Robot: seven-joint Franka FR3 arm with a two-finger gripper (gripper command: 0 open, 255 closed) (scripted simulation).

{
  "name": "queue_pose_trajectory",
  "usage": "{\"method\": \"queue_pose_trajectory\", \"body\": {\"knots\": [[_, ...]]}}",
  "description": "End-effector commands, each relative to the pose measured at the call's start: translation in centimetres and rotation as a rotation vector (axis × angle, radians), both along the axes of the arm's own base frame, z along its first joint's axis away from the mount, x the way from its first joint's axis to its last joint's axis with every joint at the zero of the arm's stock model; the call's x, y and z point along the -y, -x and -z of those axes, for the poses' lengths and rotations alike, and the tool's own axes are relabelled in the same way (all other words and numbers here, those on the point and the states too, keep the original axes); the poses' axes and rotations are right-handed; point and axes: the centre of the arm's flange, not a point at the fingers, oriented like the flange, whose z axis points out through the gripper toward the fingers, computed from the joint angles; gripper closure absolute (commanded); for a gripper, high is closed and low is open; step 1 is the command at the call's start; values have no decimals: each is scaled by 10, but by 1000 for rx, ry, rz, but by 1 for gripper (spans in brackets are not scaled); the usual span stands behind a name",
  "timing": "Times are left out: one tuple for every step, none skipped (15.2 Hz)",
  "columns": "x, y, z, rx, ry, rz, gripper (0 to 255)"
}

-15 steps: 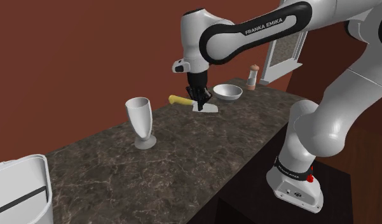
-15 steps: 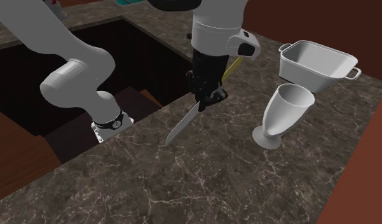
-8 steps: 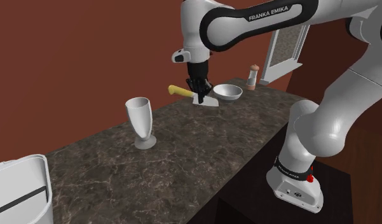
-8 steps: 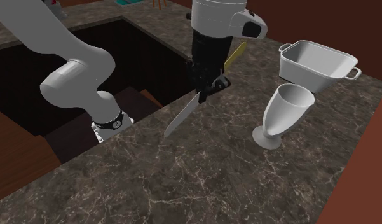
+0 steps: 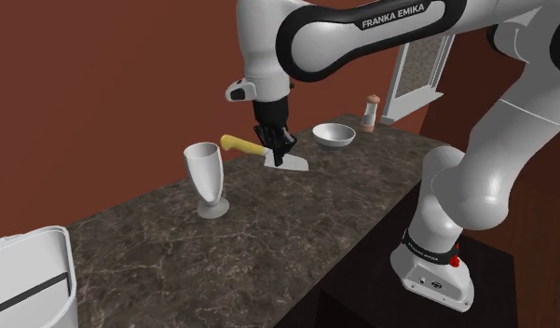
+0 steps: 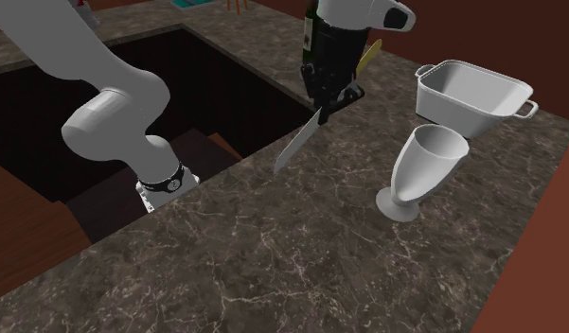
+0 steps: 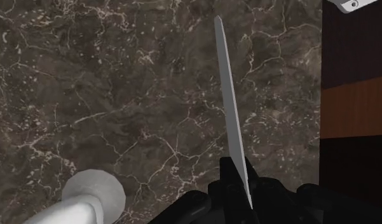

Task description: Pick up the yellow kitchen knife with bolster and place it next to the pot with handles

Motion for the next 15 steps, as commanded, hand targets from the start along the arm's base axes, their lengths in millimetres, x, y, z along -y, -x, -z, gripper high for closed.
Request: {"method": "queue_pose_trajectory", "body": {"knots": [[-29, 4, -3, 0, 0, 1, 255], [-42, 7, -3, 0, 0, 1, 255], [-55, 9, -3, 0, 0, 1, 255], [-68, 11, -3, 0, 0, 1, 255], [-81, 13, -3, 0, 0, 1, 255], [-94, 15, -3, 0, 0, 1, 255], [-107, 17, -3, 0, 0, 1, 255], [-120, 19, -3, 0, 0, 1, 255], [-133, 21, -3, 0, 0, 1, 255], [-146, 23, -3, 0, 0, 1, 255], [-159, 25, -3, 0, 0, 1, 255], [-172, 27, -3, 0, 0, 1, 255], [-185, 29, -3, 0, 0, 1, 255], [-198, 31, -3, 0, 0, 1, 255], [-211, 33, -3, 0, 0, 1, 255]]}}
